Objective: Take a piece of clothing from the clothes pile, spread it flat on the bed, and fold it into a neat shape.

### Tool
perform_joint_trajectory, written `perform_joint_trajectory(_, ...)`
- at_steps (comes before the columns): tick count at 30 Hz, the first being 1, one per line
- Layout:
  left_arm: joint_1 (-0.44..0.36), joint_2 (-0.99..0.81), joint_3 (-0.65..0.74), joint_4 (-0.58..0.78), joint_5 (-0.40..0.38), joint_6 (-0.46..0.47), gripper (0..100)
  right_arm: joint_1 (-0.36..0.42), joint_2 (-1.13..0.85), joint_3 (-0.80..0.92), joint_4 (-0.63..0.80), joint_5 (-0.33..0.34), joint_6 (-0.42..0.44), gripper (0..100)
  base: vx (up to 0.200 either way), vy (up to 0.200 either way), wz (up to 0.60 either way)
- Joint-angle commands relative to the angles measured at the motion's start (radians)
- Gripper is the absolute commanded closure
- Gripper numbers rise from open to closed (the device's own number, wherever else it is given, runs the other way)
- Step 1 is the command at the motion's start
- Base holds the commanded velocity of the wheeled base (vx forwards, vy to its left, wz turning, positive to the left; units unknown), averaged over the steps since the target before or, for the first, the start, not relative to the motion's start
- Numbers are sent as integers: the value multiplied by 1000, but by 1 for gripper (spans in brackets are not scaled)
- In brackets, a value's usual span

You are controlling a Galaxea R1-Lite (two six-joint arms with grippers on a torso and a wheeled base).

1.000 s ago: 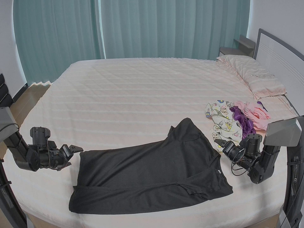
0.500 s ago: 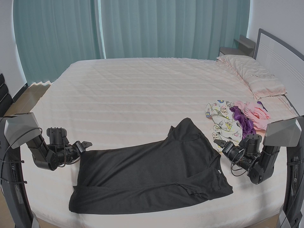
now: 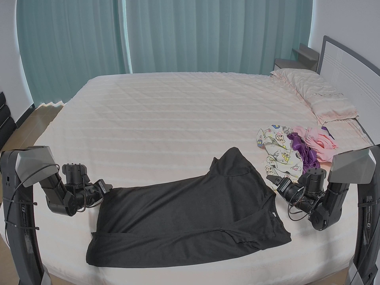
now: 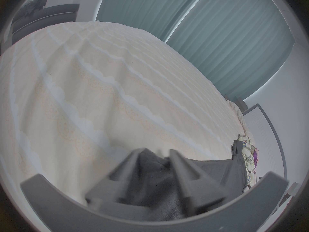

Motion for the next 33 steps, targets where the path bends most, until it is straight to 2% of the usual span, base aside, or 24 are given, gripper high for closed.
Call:
perform_joint_trajectory(1,1,15,0,-11,-4,-2,100,2,0,-6,1,0,-2,0,0,0,0)
perform_joint_trajectory(5,10,24,3,-85,-3,-7,100,33,-44,-54,59,-2,-22,0,0,0,0)
perform_joint_trajectory(7,15,23,7,-114,2,-8,100,50,-66,-132,183,-2,-71,0,0,0,0)
perform_joint_trajectory(11,15,23,14,-138,10,-7,100,51,-70,-212,274,-2,-119,0,0,0,0)
perform_joint_trajectory(13,15,21,14,-168,27,-25,100,59,-40,-321,354,-2,-174,0,0,0,0)
perform_joint_trajectory(16,15,21,15,-197,54,-62,100,60,-8,-422,411,-2,-211,0,0,0,0)
perform_joint_trajectory(18,15,21,14,-203,56,-67,100,62,-1,-453,430,0,-221,0,0,0,0)
perform_joint_trajectory(22,21,23,17,-206,54,-73,100,63,60,-617,576,8,-303,0,0,0,0)
perform_joint_trajectory(24,21,23,15,-206,56,-76,100,62,86,-667,611,8,-324,0,0,0,0)
perform_joint_trajectory(29,21,10,15,-206,56,-165,100,74,157,-772,681,23,-399,0,0,0,0)
perform_joint_trajectory(33,19,12,18,-206,56,-172,100,83,233,-870,714,44,-428,0,0,0,0)
